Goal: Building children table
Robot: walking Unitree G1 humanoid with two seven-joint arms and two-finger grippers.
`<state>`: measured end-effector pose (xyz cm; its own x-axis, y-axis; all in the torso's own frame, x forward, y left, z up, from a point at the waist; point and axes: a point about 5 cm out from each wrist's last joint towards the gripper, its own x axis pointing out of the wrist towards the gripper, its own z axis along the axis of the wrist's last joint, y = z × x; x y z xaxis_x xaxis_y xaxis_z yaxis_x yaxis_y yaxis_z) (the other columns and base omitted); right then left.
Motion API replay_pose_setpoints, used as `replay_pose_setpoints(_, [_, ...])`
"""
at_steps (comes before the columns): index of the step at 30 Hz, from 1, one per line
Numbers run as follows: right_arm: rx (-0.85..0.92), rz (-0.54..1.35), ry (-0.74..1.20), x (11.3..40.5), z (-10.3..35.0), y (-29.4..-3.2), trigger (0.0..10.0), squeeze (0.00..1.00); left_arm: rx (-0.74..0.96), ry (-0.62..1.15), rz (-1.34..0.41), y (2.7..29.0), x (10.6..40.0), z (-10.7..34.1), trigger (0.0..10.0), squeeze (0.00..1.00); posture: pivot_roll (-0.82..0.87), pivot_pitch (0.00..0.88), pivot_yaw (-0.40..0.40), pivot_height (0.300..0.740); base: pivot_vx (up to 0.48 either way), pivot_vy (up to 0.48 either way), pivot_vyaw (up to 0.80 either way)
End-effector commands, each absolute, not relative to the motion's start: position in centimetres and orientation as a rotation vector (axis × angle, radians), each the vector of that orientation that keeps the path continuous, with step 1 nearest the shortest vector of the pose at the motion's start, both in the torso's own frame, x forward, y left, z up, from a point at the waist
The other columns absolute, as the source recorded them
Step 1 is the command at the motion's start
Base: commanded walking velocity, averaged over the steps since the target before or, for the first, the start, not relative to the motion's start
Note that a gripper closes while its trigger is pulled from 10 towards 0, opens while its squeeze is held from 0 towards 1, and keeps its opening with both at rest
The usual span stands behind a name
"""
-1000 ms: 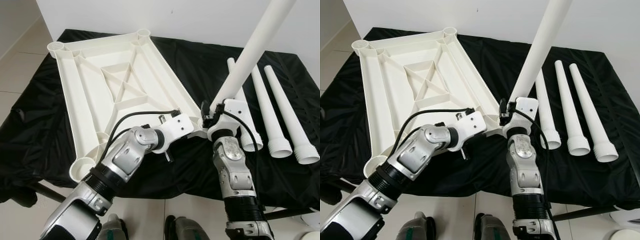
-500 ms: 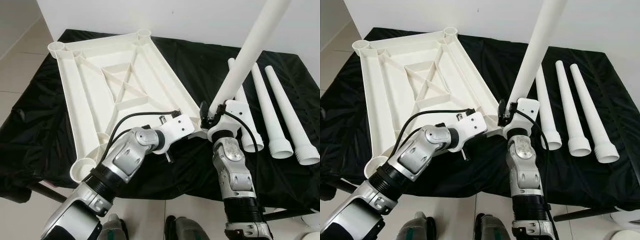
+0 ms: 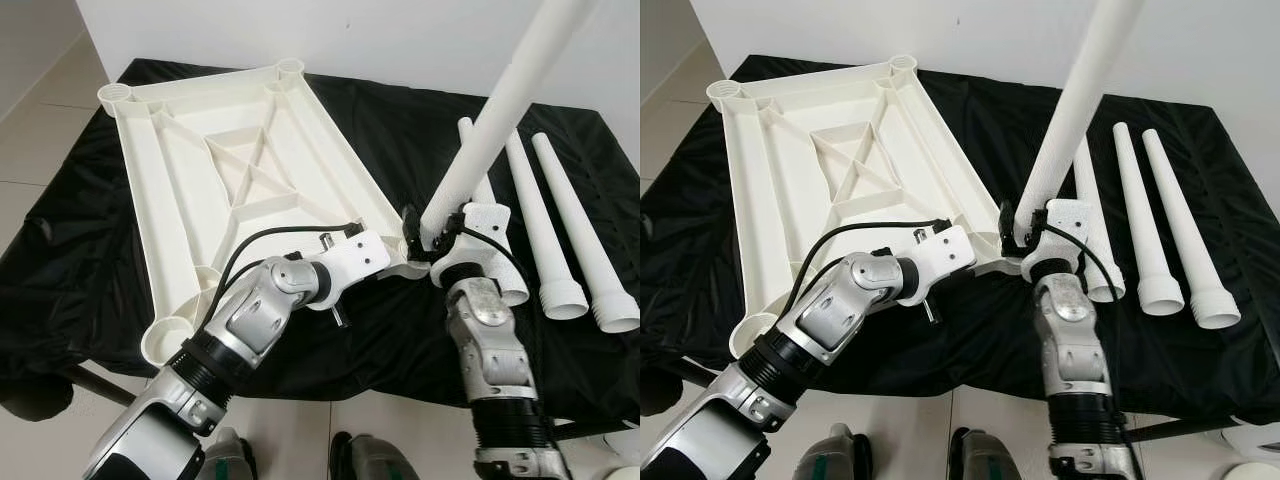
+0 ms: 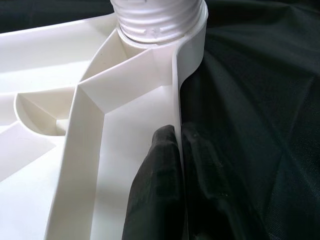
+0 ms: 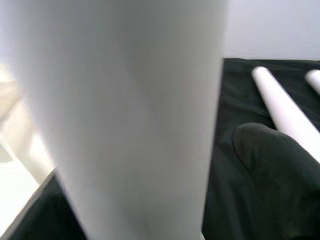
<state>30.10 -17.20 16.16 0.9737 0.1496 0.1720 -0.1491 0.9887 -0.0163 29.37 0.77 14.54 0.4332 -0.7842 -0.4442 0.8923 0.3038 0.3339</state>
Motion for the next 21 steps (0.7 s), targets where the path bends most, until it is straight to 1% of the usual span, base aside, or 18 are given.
replay_pose_setpoints(1, [0.009, 0.247, -0.194, 29.8, 16.4, -17.5, 10.0, 0.0, 0.607, 0.226, -1.094, 0.9, 29.4, 13.9, 10.0, 0.0, -0.04, 0.037, -0.047, 0.74, 0.0, 0.0, 0.0])
replay_pose_setpoints(3, [0.009, 0.247, -0.194, 29.8, 16.4, -17.5, 10.0, 0.0, 0.607, 0.226, -1.094, 0.9, 29.4, 13.9, 10.0, 0.0, -0.04, 0.037, -0.047, 0.74, 0.0, 0.0, 0.0])
replay_pose_setpoints(4, [0.004, 0.309, -0.188, 29.7, 16.5, -17.7, 10.0, 0.0, 0.608, 0.225, -1.094, 0.9, 29.4, 13.9, 10.0, 0.0, -0.04, 0.038, -0.043, 0.74, 0.0, 0.0, 0.0])
replay_pose_setpoints(5, [0.004, 0.309, -0.188, 29.7, 16.5, -17.7, 10.0, 0.0, 0.608, 0.225, -1.094, 0.9, 29.4, 13.9, 10.0, 0.0, -0.04, 0.038, -0.043, 0.74, 0.0, 0.0, 0.0])
replay_pose_setpoints(8, [-0.045, 0.503, -0.171, 29.6, 16.7, -18.3, 10.0, 0.0, 0.612, 0.224, -1.093, 1.0, 29.5, 14.0, 10.0, 0.0, -0.05, 0.046, -0.031, 0.74, 0.0, 0.0, 0.0])
replay_pose_setpoints(9, [-0.045, 0.503, -0.171, 29.6, 16.7, -18.3, 10.0, 0.0, 0.612, 0.224, -1.093, 1.0, 29.5, 14.0, 10.0, 0.0, -0.05, 0.046, -0.031, 0.74, 0.0, 0.0, 0.0])
replay_pose_setpoints(11, [-0.063, 0.569, -0.156, 29.7, 16.7, -18.8, 10.0, 0.0, 0.614, 0.223, -1.093, 1.0, 29.6, 14.1, 10.0, 0.0, -0.04, 0.05, -0.03, 0.74, 0.0, 0.0, 0.0])
replay_pose_setpoints(19, [-0.116, 0.66, -0.104, 30.8, 16.7, -20.6, 10.0, 0.0, 0.616, 0.22, -1.095, 0.9, 29.7, 14.2, 10.0, 0.0, -0.04, 0.051, -0.027, 0.74, 0.0, 0.0, 0.0])
replay_pose_setpoints(21, [-0.122, 0.657, -0.103, 31.1, 16.7, -20.9, 10.0, 0.0, 0.616, 0.22, -1.095, 0.9, 29.7, 14.2, 10.0, 0.0, -0.04, 0.05, -0.027, 0.74, 0.0, 0.0, 0.0])
